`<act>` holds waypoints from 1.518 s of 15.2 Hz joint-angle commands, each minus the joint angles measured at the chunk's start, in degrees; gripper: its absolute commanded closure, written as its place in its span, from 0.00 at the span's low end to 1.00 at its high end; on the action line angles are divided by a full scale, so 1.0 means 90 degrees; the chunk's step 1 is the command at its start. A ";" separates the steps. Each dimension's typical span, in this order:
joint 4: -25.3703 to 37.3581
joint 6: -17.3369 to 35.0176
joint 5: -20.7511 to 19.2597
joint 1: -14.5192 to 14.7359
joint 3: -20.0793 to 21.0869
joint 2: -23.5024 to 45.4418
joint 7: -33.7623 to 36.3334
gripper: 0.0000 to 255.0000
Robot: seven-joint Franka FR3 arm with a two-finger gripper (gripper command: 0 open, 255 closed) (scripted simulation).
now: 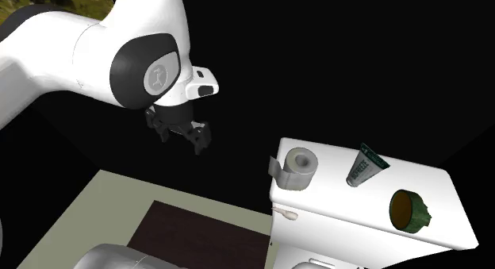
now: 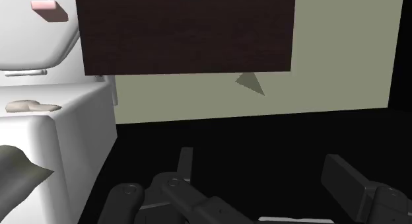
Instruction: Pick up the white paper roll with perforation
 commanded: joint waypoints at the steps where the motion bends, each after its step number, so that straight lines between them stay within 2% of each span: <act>1: 0.0000 0.0000 0.0000 0.0000 0.0000 0.0000 0.0000 0.00; 13: 0.0159 0.1158 -0.1018 -0.0967 -0.1099 0.1066 -0.0361 0.00; 23: 0.0768 0.2044 -0.1505 -0.1611 -0.2043 0.2235 -0.0606 0.00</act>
